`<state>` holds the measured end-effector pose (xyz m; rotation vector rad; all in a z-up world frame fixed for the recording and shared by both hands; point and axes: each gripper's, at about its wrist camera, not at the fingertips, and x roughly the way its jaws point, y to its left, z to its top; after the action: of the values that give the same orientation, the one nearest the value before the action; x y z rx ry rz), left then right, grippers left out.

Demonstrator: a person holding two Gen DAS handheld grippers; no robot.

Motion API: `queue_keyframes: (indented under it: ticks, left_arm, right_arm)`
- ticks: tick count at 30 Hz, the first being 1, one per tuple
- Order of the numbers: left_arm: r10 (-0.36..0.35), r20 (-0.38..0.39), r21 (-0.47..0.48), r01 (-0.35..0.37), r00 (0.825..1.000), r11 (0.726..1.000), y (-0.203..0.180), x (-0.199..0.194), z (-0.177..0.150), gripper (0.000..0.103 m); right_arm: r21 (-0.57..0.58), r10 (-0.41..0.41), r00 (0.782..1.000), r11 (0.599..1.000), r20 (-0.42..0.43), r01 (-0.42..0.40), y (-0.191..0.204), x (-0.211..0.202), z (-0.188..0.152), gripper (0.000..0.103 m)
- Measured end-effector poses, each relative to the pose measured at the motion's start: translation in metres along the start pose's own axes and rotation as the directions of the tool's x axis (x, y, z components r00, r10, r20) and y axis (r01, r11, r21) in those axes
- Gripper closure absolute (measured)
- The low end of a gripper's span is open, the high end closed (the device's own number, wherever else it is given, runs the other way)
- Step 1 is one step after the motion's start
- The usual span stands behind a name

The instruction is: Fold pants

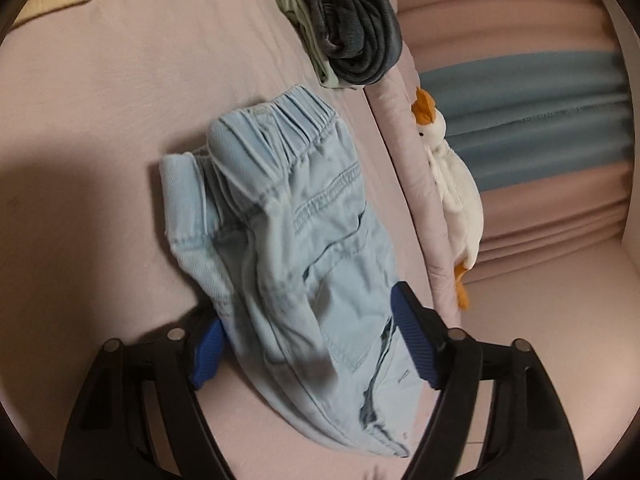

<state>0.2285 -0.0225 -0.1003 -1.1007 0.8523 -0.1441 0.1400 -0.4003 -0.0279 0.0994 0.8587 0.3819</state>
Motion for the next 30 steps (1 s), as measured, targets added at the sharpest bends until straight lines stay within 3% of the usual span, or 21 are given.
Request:
queue_keyframes:
  ticks: [1,3,4,5,7,9,11,13,17,22,25,30]
  left_arm:
    - [0.005,-0.004,-0.007,-0.005,1.000,1.000,0.000,0.000,0.003,0.054]
    - [0.057,-0.020,-0.014,-0.058,0.998,0.998,0.008,0.001,0.003,0.079]
    - [0.050,-0.023,-0.025,-0.051,0.998,0.998,0.012,-0.001,0.002,0.080]
    - [0.040,-0.012,-0.024,-0.040,0.999,0.999,0.014,-0.004,-0.001,0.080]
    - [0.093,0.016,0.072,-0.094,0.996,0.993,0.001,-0.007,-0.004,0.080]
    - [0.169,0.073,0.259,-0.183,0.983,0.948,-0.026,-0.005,-0.010,0.081]
    - [0.161,0.127,0.401,-0.199,0.979,0.894,-0.050,-0.007,-0.017,0.081]
    - [0.136,0.138,0.449,-0.184,0.981,0.874,-0.058,-0.009,-0.018,0.081]
    - [0.145,0.108,0.463,-0.178,0.984,0.868,-0.052,-0.004,-0.013,0.080]
    - [0.164,0.072,0.410,-0.179,0.984,0.895,-0.030,0.009,-0.010,0.080]
    - [0.152,0.066,0.407,-0.166,0.986,0.899,-0.026,0.011,-0.010,0.079]
    - [0.138,0.060,0.404,-0.150,0.989,0.902,-0.023,0.013,-0.011,0.079]
  right_arm:
    - [-0.005,0.000,1.000,1.000,-0.006,0.000,0.002,0.003,0.002,0.071]
    - [-0.015,0.012,1.000,1.000,-0.016,-0.012,0.006,0.010,0.010,0.071]
    - [-0.017,0.017,1.000,1.000,-0.017,-0.018,0.008,0.013,0.013,0.071]
    - [-0.021,0.027,0.999,0.999,-0.020,-0.027,0.010,0.018,0.019,0.071]
    - [-0.024,0.036,0.999,0.999,-0.030,-0.036,0.015,0.032,0.032,0.071]
    - [-0.033,0.022,0.998,0.999,-0.056,-0.024,0.021,0.052,0.047,0.071]
    - [-0.032,0.033,0.996,0.999,-0.078,-0.036,0.027,0.072,0.061,0.071]
    - [-0.017,0.051,0.994,0.998,-0.098,-0.053,0.032,0.093,0.073,0.071]
    - [-0.038,0.009,0.991,0.999,-0.130,-0.014,0.042,0.133,0.102,0.079]
    - [-0.030,-0.071,0.984,0.997,-0.165,0.067,0.038,0.174,0.133,0.082]
    - [-0.047,-0.100,0.974,0.995,-0.205,0.092,0.039,0.189,0.126,0.083]
    - [-0.091,-0.098,0.968,0.993,-0.231,0.079,0.056,0.158,0.102,0.083]
